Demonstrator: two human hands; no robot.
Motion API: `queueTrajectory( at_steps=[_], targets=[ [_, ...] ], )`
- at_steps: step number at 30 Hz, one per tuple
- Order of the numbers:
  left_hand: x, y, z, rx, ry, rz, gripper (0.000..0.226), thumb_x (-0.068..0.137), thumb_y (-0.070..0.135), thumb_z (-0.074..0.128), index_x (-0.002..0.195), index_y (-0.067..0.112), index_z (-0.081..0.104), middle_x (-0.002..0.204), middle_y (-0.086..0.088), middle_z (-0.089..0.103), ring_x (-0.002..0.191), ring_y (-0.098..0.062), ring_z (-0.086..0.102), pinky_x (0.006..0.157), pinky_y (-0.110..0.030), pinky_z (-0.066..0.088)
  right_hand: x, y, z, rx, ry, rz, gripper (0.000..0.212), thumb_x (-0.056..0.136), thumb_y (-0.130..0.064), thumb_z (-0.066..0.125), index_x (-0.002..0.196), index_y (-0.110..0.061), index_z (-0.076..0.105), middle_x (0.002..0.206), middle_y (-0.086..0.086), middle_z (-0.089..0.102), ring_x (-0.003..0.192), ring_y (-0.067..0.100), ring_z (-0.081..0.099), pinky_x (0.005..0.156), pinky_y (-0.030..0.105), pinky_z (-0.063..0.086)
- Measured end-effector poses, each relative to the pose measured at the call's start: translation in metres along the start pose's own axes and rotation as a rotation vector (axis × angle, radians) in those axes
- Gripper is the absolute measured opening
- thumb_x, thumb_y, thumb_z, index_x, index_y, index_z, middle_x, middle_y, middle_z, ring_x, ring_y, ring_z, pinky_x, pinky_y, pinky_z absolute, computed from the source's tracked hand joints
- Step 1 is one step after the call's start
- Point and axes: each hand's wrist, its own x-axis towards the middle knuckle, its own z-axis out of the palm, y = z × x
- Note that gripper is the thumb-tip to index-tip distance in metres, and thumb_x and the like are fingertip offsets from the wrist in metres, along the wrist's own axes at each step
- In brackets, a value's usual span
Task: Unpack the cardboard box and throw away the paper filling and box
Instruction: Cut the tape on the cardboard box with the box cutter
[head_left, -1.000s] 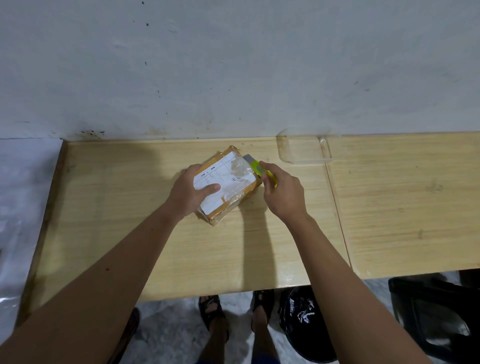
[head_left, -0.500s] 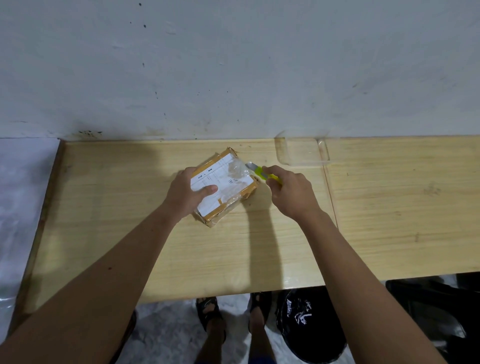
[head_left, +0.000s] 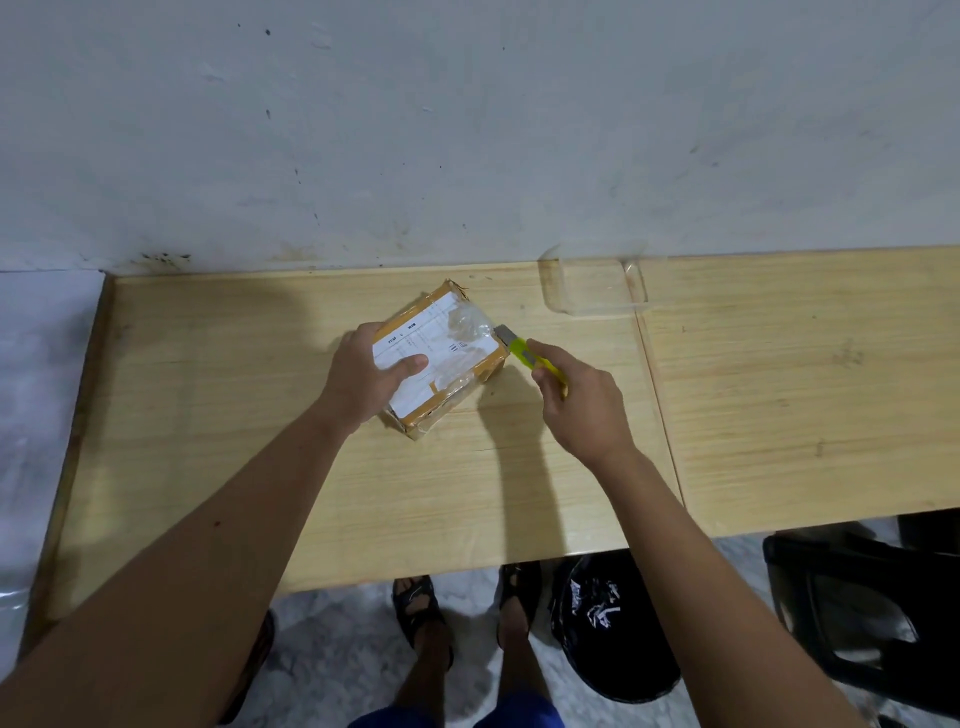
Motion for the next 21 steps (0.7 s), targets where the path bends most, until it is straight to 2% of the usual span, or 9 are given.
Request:
queueTrajectory(
  at_steps=[4, 9, 13, 18, 21],
  targets=[
    [-0.006, 0.005, 0.006, -0.083, 0.039, -0.073, 0.076, 0.07, 0.052, 0.087, 0.13, 0.018, 0.057, 0.124, -0.005, 0.062, 0.112, -0.023, 0.063, 0.095, -0.049, 0.057, -0.038, -0.003, 0.018, 0.189, 0.162, 0.146, 0.033, 0.103, -0.025, 0.054, 0.134, -0.035, 0.061, 0.075, -0.006, 0.069, 0.065, 0.018, 0.063, 0.068, 0.037, 0.053],
    [-0.014, 0.018, 0.02, -0.117, 0.062, -0.159, 0.093, 0.047, 0.076, 0.076, 0.12, 0.02, 0.056, 0.119, -0.002, 0.064, 0.103, -0.022, 0.067, 0.086, -0.049, 0.061, -0.051, -0.008, 0.029, 0.277, 0.188, 0.257, 0.034, 0.103, -0.025, 0.052, 0.134, -0.034, 0.06, 0.073, -0.015, 0.062, 0.064, 0.009, 0.057, 0.073, 0.035, 0.052],
    [-0.014, 0.023, 0.027, 0.013, 0.069, -0.162, 0.105, 0.046, 0.088, 0.07, 0.121, 0.016, 0.056, 0.114, 0.001, 0.067, 0.102, -0.023, 0.068, 0.087, -0.046, 0.059, -0.049, -0.012, 0.03, 0.315, 0.171, 0.267, 0.035, 0.103, -0.025, 0.051, 0.136, -0.034, 0.061, 0.082, -0.014, 0.067, 0.069, 0.009, 0.06, 0.076, 0.032, 0.051],
    [-0.012, 0.026, 0.027, 0.09, 0.043, -0.141, 0.102, 0.046, 0.09, 0.069, 0.114, 0.015, 0.058, 0.109, 0.002, 0.067, 0.099, -0.021, 0.068, 0.086, -0.044, 0.059, -0.045, -0.016, 0.033, 0.333, 0.167, 0.28, 0.034, 0.103, -0.024, 0.051, 0.135, -0.031, 0.061, 0.087, -0.01, 0.07, 0.076, 0.015, 0.064, 0.077, 0.033, 0.053],
    [-0.011, 0.02, 0.027, 0.096, 0.006, -0.116, 0.099, 0.047, 0.09, 0.07, 0.111, 0.016, 0.06, 0.106, 0.003, 0.068, 0.098, -0.019, 0.068, 0.084, -0.043, 0.06, -0.043, -0.014, 0.033, 0.326, 0.161, 0.287, 0.035, 0.104, -0.024, 0.05, 0.136, -0.031, 0.061, 0.082, -0.008, 0.07, 0.071, 0.013, 0.062, 0.071, 0.032, 0.052]
  ],
)
